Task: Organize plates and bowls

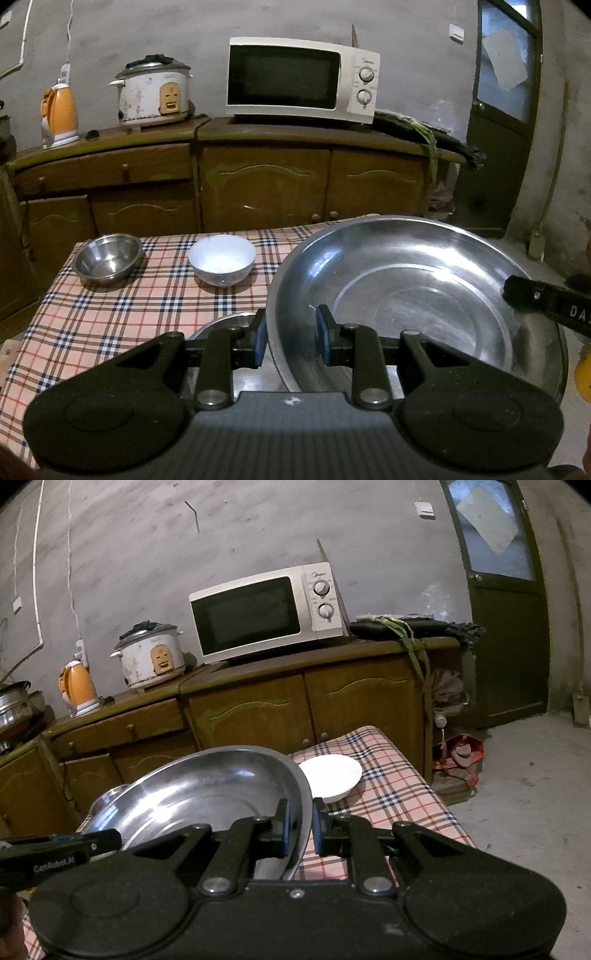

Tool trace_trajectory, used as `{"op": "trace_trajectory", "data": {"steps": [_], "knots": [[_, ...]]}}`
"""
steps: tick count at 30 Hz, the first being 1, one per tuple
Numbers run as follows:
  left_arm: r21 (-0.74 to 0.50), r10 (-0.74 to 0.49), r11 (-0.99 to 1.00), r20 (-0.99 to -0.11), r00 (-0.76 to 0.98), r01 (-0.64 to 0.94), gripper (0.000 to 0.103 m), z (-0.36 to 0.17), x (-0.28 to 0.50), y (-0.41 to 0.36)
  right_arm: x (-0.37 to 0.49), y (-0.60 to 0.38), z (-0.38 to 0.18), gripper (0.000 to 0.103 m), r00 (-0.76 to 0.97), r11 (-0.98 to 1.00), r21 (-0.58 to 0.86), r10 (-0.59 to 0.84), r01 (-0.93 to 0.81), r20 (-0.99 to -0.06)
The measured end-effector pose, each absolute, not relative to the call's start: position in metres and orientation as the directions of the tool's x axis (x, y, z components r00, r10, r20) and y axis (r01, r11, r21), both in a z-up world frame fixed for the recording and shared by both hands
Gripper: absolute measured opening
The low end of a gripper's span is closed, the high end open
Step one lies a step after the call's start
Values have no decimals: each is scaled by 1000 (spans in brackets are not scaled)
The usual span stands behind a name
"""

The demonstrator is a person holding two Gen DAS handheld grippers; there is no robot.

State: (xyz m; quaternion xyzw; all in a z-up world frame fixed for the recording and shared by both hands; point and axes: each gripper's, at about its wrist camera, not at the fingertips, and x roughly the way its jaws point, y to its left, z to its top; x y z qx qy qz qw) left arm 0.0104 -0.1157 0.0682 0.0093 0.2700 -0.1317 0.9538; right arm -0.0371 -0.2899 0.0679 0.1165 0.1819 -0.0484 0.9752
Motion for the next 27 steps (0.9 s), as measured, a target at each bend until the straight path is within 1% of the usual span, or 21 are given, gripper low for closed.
{"op": "trace_trajectory", "data": {"steps": [27], "knots": [[-58, -214, 974, -549, 808, 218, 27, 57, 14, -95, -18, -278, 57, 17, 915, 975, 196, -15, 103, -403]]}}
